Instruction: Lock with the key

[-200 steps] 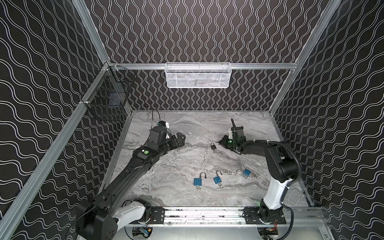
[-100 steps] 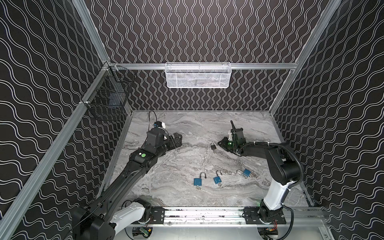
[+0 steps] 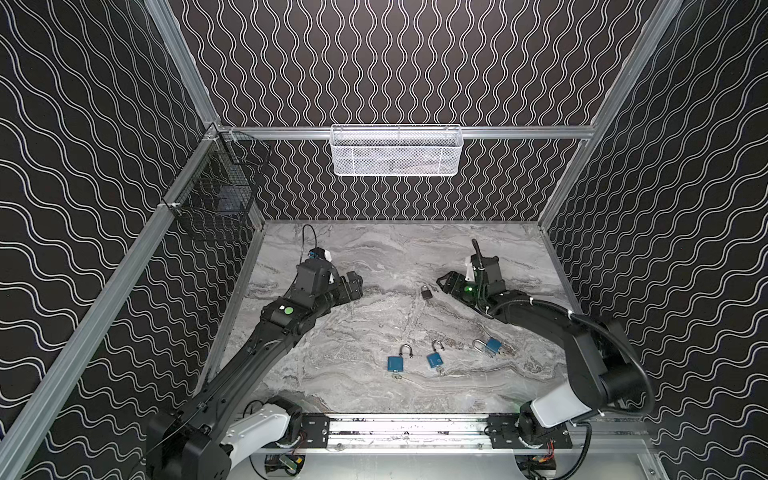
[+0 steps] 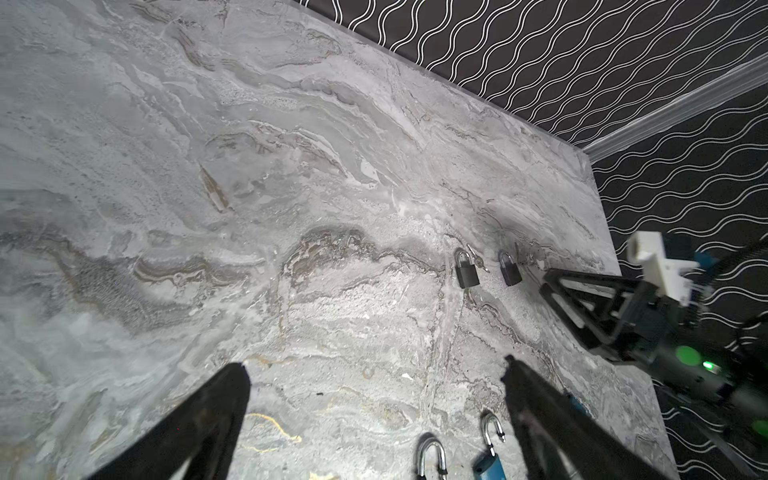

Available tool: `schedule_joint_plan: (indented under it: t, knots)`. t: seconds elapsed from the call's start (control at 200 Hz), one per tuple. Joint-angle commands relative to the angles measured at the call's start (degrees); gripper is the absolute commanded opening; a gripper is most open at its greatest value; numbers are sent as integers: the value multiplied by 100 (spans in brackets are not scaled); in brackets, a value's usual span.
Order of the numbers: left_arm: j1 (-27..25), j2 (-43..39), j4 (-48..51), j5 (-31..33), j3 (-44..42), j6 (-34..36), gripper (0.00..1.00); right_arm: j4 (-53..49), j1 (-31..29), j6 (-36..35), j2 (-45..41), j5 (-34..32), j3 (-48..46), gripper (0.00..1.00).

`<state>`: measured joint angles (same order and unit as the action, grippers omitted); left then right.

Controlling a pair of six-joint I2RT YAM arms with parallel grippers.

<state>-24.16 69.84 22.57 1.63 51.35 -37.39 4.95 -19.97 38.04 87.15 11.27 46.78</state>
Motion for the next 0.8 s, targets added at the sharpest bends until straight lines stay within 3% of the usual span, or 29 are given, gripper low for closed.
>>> schedule_joint_plan:
  t: [0.0, 0.34, 0.581, 0.796]
  knots:
    - [8, -137, 18, 152, -112, 12, 99, -681, -34, -164, -505, -293, -165, 98]
    - [16, -456, 660, 32, -352, -24, 99, -2622, -470, -386, -2041, -629, -565, 100]
    - [85, -850, 844, -173, -884, -398, 98, -3310, -2305, 260, -2071, -1495, -554, 100]
    - [122, -1011, 1102, -301, -1073, -387, 99, -3492, -3890, 1047, -964, -2410, 115, 100]
